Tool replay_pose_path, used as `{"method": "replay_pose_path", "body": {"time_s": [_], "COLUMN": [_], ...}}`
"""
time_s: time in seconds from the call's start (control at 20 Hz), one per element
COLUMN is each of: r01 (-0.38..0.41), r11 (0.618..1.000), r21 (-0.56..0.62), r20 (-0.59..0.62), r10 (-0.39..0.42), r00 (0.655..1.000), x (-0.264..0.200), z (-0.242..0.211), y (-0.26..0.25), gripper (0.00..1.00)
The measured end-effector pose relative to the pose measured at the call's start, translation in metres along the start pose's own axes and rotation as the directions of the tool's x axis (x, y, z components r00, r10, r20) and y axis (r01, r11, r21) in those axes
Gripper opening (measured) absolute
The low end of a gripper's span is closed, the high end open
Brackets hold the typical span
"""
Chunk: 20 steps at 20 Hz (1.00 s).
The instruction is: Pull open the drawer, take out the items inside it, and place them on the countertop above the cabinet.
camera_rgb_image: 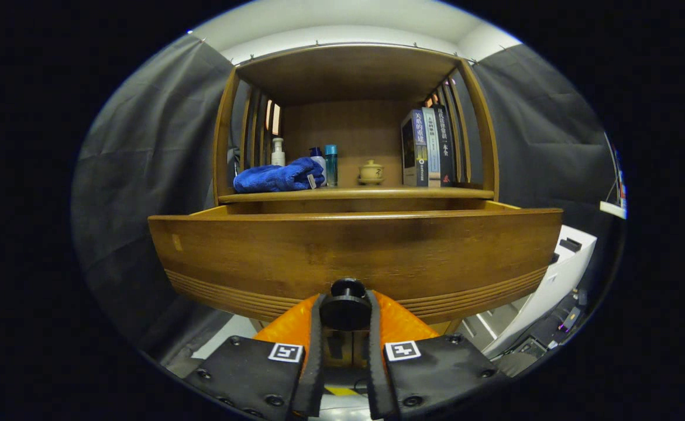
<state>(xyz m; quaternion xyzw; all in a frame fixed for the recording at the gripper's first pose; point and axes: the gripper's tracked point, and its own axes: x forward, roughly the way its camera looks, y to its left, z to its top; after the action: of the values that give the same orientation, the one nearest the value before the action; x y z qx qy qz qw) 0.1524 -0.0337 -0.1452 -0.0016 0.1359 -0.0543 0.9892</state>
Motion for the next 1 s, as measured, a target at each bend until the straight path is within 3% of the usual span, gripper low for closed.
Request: {"method": "replay_pose_path", "body": {"time_s": [0.25,1.0], "r01": [-0.007,-0.008], "r11": [0.999,0.998], "r21": [-0.045,-0.067], "r20": [0.026,-0.005], "r10": [0.008,0.007], "r00": [1.000,1.000], "x": [-0.026,-0.025], "z": [0.003,-0.010], "y": [0.005,0.003], "gripper": [0.37,0.41]}}
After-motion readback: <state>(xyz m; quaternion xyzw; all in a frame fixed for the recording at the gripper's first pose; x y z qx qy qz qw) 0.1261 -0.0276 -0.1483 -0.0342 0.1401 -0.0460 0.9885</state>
